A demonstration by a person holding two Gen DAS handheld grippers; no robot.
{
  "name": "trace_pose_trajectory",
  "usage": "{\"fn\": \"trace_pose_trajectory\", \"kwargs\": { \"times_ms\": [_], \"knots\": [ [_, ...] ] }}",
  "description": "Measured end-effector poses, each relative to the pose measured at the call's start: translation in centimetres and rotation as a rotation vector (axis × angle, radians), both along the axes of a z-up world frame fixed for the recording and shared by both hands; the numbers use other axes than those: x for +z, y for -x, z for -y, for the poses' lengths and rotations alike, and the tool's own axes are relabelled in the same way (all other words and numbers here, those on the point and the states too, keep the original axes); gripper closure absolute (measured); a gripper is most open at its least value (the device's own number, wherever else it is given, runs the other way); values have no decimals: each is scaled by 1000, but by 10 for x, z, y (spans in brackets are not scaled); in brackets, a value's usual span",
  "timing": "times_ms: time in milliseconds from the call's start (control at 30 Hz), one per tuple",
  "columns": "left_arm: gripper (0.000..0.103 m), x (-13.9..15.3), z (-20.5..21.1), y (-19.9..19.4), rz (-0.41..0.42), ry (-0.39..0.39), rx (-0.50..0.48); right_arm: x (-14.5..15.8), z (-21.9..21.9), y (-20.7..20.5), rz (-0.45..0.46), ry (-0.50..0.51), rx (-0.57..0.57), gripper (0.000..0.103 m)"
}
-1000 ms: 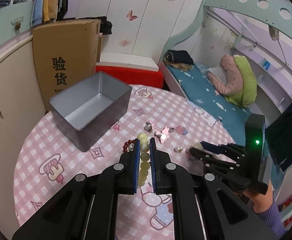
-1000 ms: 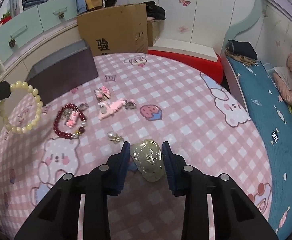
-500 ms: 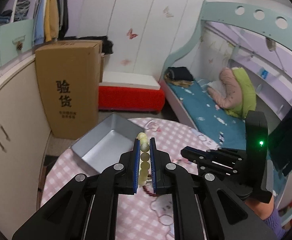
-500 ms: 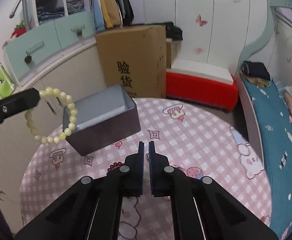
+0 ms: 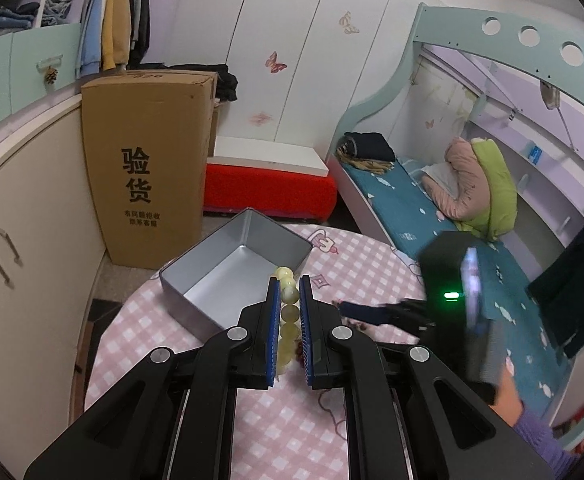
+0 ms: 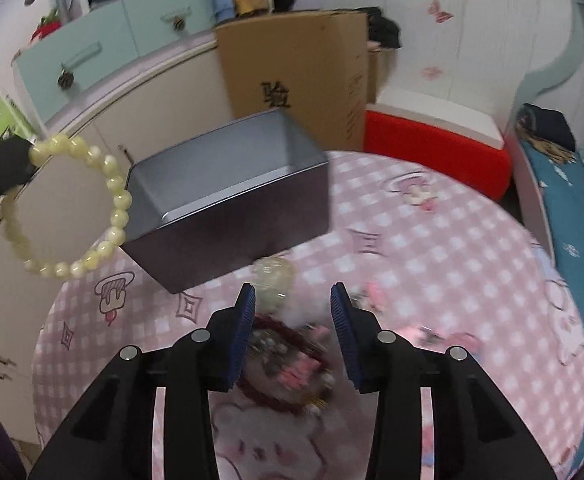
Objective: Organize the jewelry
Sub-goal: 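Carry the bracelet and jade pendant over the grey metal box with both tools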
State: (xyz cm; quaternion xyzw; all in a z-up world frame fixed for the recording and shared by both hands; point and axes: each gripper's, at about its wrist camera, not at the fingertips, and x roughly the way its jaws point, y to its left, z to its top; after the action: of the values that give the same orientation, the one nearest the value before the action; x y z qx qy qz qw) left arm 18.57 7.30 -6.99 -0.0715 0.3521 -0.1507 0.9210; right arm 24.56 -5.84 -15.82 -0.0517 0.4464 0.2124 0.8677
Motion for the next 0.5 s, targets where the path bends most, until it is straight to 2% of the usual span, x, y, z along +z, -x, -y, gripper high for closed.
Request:
{"fn": "trace_pose_trajectory", "kwargs": {
  "times_ms": [200,333,500],
  "knots": [
    [93,-3,-5,-3,-11,-6,14,-21,-26,-17,-39,22,29,64],
    [93,-3,-8,-8,-8,-14,17,-25,-30,-18,-17,78,13,75],
    [93,-2,-12,-17,-3,-20,28,-24,-22,-19,-23,55,-6,75]
  ]
}}
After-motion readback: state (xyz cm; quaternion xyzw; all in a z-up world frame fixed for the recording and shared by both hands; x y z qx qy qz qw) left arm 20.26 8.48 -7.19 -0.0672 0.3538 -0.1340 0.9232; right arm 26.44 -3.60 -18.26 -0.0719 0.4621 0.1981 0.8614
